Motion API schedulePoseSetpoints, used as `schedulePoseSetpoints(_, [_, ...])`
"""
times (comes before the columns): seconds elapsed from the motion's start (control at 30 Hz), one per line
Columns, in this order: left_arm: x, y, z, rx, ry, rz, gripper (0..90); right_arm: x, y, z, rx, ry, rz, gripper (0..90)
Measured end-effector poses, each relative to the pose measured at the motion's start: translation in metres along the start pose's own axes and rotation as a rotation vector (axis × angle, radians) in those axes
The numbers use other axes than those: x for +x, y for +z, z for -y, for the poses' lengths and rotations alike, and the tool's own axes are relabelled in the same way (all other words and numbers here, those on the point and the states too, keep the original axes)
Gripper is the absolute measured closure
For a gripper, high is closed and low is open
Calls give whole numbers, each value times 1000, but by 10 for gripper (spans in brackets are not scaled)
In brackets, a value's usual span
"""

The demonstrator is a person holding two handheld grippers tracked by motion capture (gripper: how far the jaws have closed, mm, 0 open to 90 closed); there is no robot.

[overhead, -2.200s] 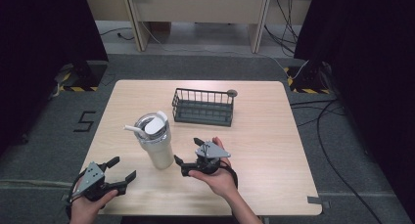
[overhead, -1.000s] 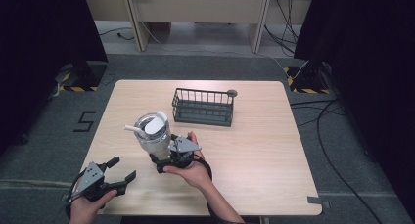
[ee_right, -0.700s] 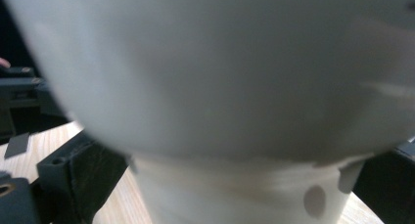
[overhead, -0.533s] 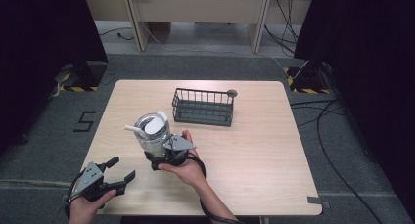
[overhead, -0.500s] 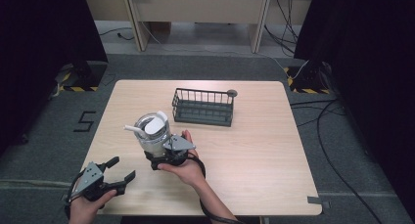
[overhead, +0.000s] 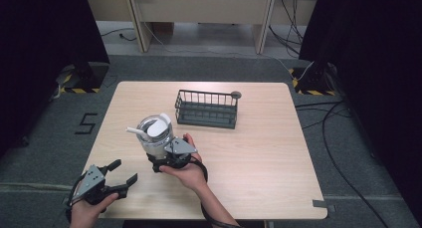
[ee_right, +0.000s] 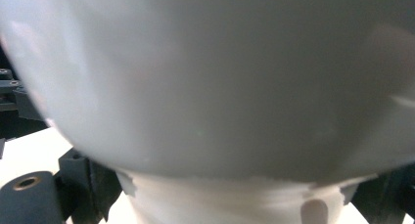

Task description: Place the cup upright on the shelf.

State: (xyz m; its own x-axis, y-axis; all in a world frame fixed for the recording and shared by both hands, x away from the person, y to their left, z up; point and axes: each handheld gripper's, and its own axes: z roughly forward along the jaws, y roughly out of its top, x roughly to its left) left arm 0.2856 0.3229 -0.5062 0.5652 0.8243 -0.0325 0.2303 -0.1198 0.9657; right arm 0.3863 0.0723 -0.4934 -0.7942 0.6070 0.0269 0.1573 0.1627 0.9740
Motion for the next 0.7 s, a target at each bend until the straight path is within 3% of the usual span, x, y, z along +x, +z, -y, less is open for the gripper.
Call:
schedulePoseSetpoints(0.1, [0,0,0,0,0,1,162,0,0,0,-2,0,6,105])
schedulePoseSetpoints(0.3, [0,0,0,-3,-4,1,163,-2,-2,-1,-3,44,9,107])
schedulePoseSetpoints(0.7, [0,0,0,1,-10,0,165,-6,-6,-11,-15,31,24,107])
